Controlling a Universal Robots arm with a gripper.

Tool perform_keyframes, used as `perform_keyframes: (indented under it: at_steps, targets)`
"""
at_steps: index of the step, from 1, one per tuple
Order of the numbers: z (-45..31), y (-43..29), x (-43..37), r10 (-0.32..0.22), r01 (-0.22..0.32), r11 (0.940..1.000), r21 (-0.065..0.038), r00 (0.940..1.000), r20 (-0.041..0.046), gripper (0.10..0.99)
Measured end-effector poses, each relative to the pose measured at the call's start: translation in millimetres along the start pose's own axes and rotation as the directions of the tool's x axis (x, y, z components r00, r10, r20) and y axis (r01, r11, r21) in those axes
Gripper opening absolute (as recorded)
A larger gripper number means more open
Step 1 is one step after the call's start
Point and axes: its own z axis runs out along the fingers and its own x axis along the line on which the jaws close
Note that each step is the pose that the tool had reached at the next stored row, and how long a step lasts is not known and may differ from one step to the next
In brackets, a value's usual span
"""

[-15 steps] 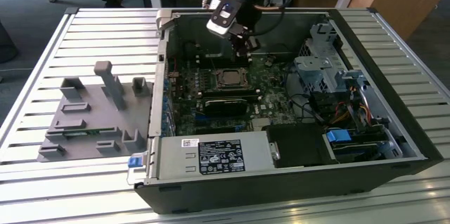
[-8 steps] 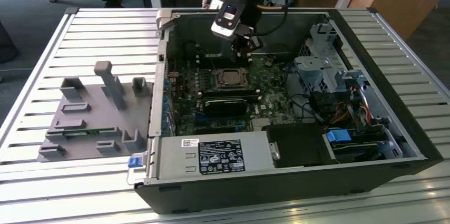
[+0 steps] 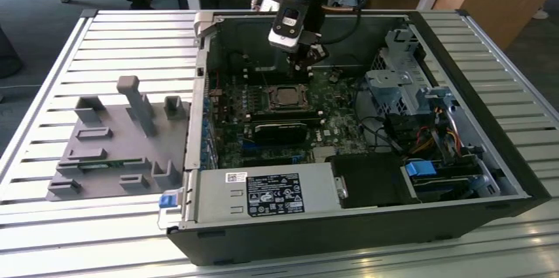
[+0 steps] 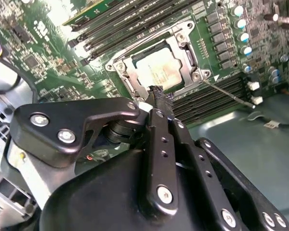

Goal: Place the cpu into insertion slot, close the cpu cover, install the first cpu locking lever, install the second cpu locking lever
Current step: 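Install the first cpu locking lever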

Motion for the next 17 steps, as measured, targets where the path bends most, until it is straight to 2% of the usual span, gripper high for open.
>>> perform_keyframes:
  at_steps: [4, 9, 17]
  targets:
    - [0.1, 0.0, 0.0, -0.050, 0.050, 0.9987, 0.000, 0.9987, -0.0005, 0.106]
    - [0.1, 0.0, 0.0, -0.110, 0.110, 0.9939, 0.000, 0.9939, -0.0011, 0.106]
    - [0.3, -0.1, 0.1, -0.201, 0.201, 0.9796, 0.000, 0.9796, -0.0020, 0.106]
